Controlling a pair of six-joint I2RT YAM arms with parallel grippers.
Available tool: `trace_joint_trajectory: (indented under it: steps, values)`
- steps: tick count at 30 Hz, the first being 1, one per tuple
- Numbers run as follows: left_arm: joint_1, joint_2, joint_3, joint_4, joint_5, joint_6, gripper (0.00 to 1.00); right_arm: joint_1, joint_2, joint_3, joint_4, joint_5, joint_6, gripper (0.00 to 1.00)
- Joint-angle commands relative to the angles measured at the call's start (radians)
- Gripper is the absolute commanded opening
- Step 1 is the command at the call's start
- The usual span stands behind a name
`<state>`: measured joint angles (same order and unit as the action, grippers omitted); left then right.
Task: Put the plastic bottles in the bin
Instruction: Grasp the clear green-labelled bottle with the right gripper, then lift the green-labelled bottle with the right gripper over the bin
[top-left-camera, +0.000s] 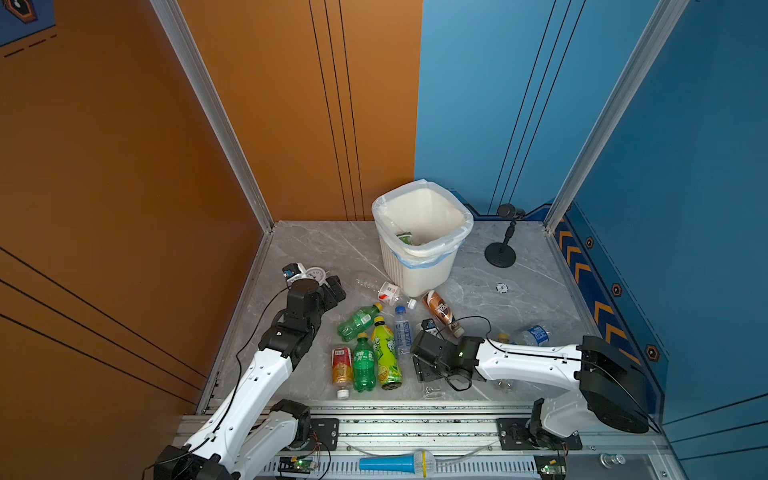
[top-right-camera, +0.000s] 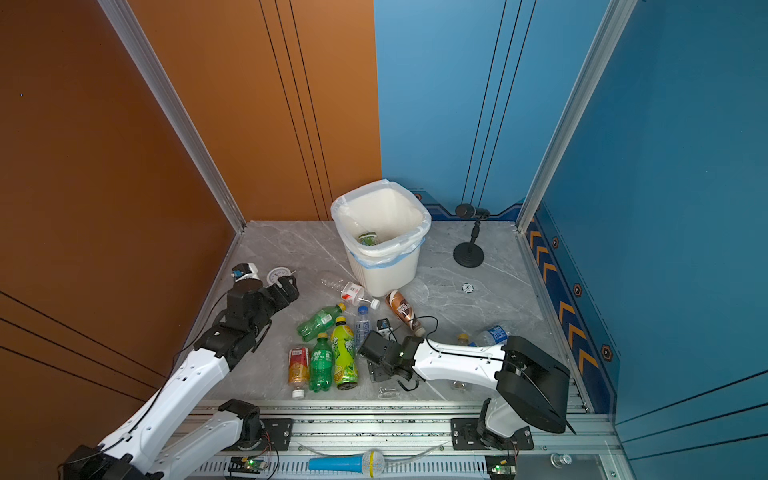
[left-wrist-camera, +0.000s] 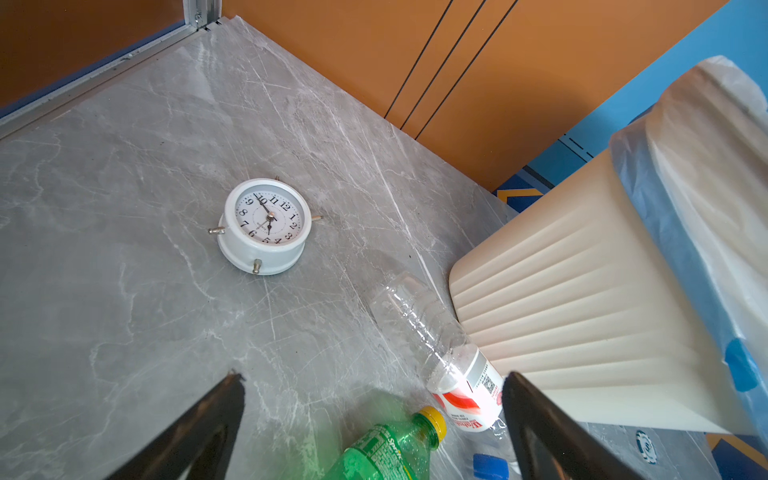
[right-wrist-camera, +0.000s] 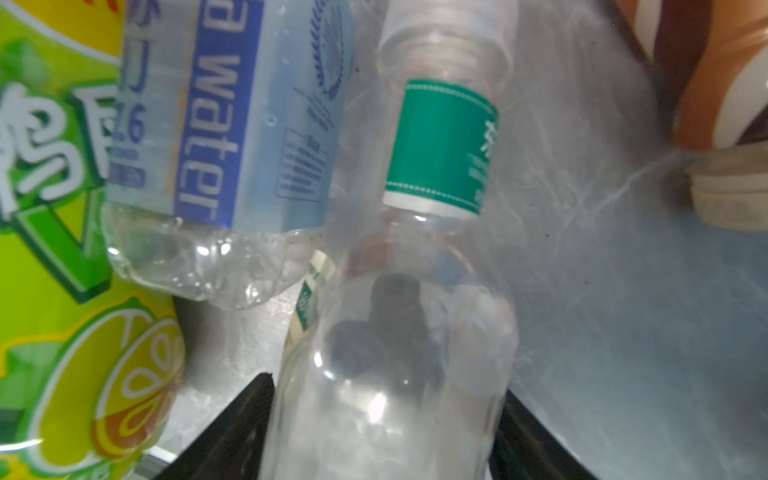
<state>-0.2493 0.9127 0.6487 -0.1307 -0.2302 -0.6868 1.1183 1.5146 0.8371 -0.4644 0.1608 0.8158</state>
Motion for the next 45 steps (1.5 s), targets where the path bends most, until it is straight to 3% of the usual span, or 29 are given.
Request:
trace_joint_trajectory:
  steps: [1, 6, 15, 21, 25, 35, 45]
  values:
    - [0.013, -0.015, -0.024, -0.028, 0.022, -0.018, 0.98, -0.017, 0.018, 0.028, -0.027, 0.0, -0.017, 0.66]
    - [0.024, -0.015, -0.03, -0.027, 0.029, -0.026, 0.98, -0.02, -0.002, 0.026, -0.017, 0.01, -0.028, 0.57]
    - [0.033, 0.019, -0.031, -0.006, 0.043, -0.045, 0.98, -0.022, -0.159, -0.012, 0.014, 0.085, -0.049, 0.51]
    - [0.038, 0.041, -0.033, 0.001, 0.053, -0.062, 0.98, -0.024, -0.286, -0.017, 0.038, 0.17, -0.117, 0.51]
    - [0.042, 0.044, -0.038, -0.005, 0.057, -0.068, 0.98, -0.027, -0.341, 0.009, 0.109, 0.231, -0.226, 0.5]
    - [0.059, -0.004, -0.069, -0.05, 0.061, -0.088, 0.98, -0.084, -0.242, 0.23, 0.396, 0.183, -0.521, 0.5]
    - [0.088, -0.126, -0.109, -0.174, 0.046, -0.1, 0.98, -0.245, -0.09, 0.518, 0.544, 0.057, -0.632, 0.51]
